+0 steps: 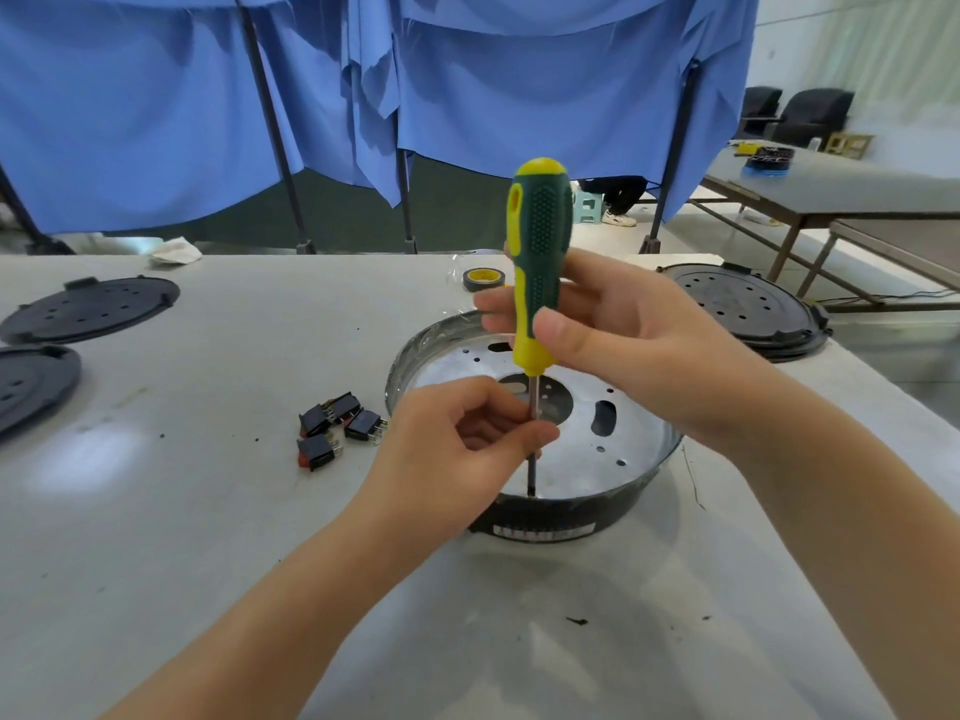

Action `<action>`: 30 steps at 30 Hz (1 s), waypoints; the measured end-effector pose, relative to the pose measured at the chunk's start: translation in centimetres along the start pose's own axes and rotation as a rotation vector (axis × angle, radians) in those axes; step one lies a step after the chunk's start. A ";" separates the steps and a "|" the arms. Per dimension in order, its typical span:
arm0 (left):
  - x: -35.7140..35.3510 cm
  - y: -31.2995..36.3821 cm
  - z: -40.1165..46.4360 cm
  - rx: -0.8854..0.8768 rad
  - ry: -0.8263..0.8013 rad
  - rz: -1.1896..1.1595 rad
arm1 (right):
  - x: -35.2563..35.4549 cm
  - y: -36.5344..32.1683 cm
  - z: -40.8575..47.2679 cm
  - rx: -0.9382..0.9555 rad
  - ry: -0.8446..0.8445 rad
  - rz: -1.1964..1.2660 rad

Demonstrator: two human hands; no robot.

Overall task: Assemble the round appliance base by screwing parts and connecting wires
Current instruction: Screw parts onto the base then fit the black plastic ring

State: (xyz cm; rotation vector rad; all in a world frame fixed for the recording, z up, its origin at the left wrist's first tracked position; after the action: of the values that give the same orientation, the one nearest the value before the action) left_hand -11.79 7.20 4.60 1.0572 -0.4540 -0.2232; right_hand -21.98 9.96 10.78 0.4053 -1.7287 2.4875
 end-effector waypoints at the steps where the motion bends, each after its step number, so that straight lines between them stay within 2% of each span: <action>1: -0.1 -0.1 0.0 0.012 -0.015 -0.007 | -0.2 0.1 0.0 -0.011 -0.042 0.066; 3: -0.2 -0.2 0.1 0.036 -0.040 -0.020 | -0.1 0.3 0.0 -0.011 -0.050 0.096; 7: -0.6 -0.3 0.1 0.064 -0.062 -0.075 | 1.1 0.1 0.1 0.006 0.091 0.020; 12: -1.0 -0.4 0.2 0.071 -0.089 -0.098 | 1.8 -0.5 -0.1 0.046 0.304 -0.199; 17: -1.0 -0.4 0.0 0.055 -0.087 -0.044 | 1.6 -1.0 -0.6 0.052 0.392 -0.380; 23: -1.0 -0.6 0.1 0.097 -0.088 0.019 | 0.0 0.1 0.2 -0.026 0.079 0.032; 30: -1.3 -0.8 0.1 0.185 -0.112 -0.052 | -0.1 0.5 0.0 -0.050 -0.088 -0.031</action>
State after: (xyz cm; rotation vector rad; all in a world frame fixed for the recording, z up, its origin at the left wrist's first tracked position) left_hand -12.91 7.24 3.58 1.2429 -0.5561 -0.2919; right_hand -22.03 9.79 10.26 0.5409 -1.7974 2.4343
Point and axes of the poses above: each hand's wrist, its own z-axis towards the middle knuckle, its own x-axis out of the back of the hand, y = z × x, the point moved 9 cm from there along z, towards the middle knuckle
